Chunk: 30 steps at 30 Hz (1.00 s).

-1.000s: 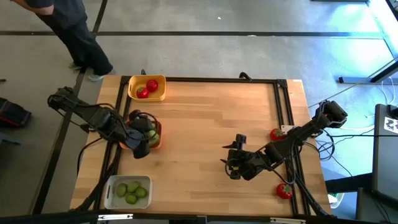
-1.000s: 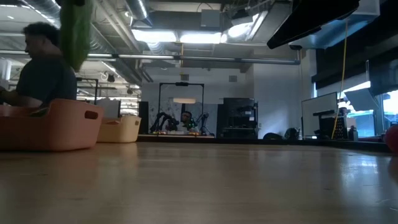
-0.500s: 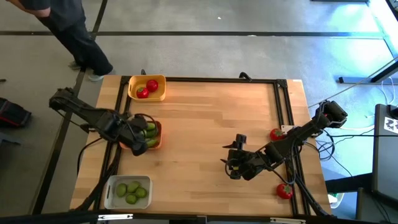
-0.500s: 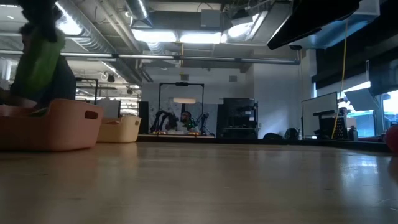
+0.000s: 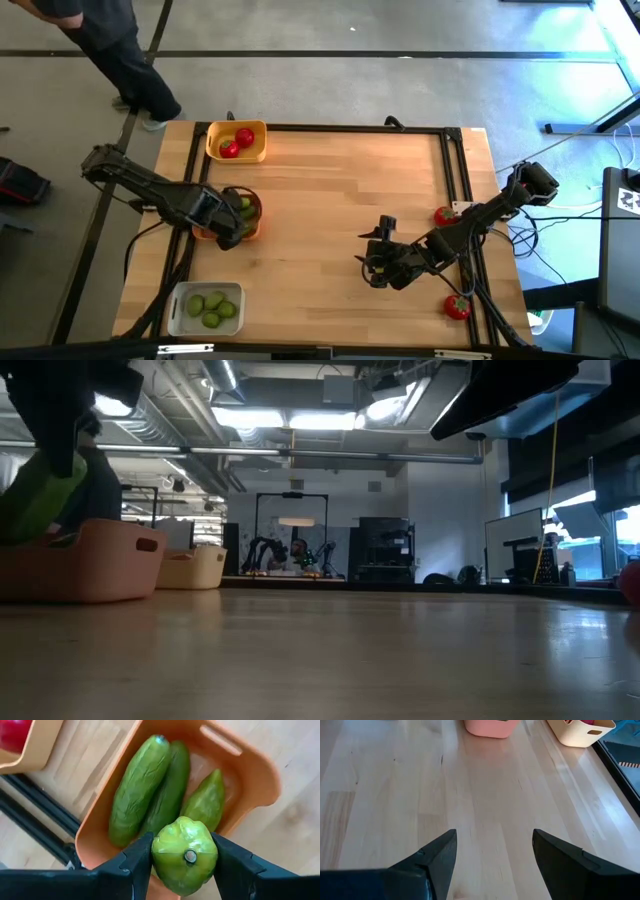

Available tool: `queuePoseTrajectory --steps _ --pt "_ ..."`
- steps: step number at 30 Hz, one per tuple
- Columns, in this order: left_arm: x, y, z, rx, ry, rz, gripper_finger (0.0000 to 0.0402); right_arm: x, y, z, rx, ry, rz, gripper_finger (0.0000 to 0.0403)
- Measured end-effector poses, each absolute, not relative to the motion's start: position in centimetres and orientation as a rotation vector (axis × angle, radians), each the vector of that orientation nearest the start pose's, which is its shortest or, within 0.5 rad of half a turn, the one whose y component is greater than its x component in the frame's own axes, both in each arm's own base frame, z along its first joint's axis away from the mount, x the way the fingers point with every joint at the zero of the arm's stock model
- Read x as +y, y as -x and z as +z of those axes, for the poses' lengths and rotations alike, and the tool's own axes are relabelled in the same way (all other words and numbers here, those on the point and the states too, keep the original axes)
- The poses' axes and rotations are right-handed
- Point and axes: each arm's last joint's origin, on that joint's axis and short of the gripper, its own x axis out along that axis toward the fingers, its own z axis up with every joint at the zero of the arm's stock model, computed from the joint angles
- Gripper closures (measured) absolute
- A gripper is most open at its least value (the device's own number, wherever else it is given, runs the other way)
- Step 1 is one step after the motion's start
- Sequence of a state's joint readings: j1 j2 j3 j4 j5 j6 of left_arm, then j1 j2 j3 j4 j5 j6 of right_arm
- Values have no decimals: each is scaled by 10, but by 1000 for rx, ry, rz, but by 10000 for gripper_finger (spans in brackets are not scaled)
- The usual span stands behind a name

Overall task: Sort produce into baskets
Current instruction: Put the cucumber into the orange bin, then put the tomato into the yellow bin

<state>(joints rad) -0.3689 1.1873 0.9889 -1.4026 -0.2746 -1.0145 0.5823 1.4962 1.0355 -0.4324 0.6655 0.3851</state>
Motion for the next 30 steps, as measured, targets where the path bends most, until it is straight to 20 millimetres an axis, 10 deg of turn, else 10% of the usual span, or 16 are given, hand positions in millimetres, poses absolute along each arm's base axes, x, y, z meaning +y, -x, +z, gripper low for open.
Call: queuePoseTrajectory --steps 30 --pt "-47 -159 247 1460 258 639 124 151 -262 240 700 160 -215 153"
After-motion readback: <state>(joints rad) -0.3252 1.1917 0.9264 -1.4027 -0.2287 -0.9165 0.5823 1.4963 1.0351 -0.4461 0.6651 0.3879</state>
